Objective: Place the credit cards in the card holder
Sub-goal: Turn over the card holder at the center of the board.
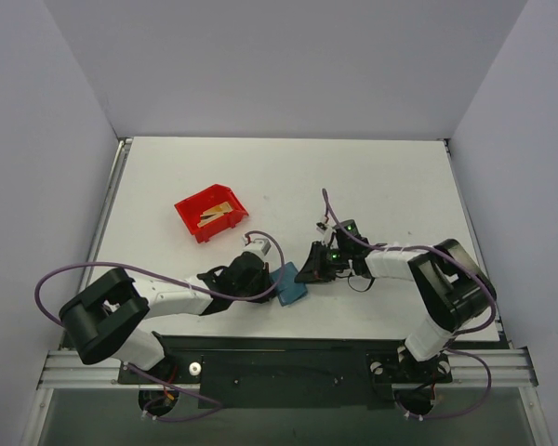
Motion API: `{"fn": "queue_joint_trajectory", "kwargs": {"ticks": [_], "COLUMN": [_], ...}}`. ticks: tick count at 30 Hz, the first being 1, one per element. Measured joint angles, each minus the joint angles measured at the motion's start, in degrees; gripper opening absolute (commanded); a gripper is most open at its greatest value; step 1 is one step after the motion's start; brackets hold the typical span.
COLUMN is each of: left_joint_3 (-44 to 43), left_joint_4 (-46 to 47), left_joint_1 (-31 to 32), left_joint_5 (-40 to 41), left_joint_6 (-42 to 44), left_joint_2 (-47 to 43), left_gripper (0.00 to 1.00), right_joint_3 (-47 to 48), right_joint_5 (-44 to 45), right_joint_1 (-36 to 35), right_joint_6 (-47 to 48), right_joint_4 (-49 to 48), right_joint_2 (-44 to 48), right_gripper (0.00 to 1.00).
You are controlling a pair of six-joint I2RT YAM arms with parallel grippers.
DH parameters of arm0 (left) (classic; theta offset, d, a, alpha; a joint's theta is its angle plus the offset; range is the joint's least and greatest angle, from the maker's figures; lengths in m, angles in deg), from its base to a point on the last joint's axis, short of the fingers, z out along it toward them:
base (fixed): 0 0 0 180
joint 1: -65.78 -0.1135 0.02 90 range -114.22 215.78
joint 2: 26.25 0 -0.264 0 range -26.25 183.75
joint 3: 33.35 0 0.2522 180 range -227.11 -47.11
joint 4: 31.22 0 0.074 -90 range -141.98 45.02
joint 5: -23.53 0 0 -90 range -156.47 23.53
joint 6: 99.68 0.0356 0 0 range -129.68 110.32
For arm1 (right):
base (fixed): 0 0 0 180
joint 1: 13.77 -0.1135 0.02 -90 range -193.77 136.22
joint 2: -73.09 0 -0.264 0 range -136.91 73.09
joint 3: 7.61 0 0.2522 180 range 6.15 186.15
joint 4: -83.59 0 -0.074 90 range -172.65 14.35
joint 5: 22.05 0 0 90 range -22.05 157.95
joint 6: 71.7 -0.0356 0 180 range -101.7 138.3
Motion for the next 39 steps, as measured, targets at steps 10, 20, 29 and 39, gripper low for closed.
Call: {"fn": "queue_joint_trajectory", "kwargs": {"ticks": [10, 20, 29, 39], "left_joint_3": [-1.64, -2.97, -1.92, 0.28], "left_joint_4": [-10.51, -14.62, -15.17, -17.09], "left_joint_1": [-0.81, -3.41, -3.58, -4.81], "left_joint_5": [2.97, 4.33, 4.35, 4.96], "left_joint_6": [1.38, 2.56, 2.36, 1.79], "left_joint_2": [-7.48, -14.08, -14.32, -17.51], "left_gripper": [0.0, 0.0, 0.0, 0.0], "right_joint_3": [9.68, 28.52, 30.14, 32.89], "right_joint_5": [18.88, 51.84, 68.87, 73.42], "right_joint_1": [-1.9, -13.09, -21.24, -30.64], "right_joint_6": [8.11, 14.56, 14.34, 10.29], "right_joint_4": [28.46, 53.16, 61.44, 62.51], "right_joint_2": [17.73, 17.53, 2.23, -5.44], "right_gripper": [0.0, 0.0, 0.0, 0.35]}}
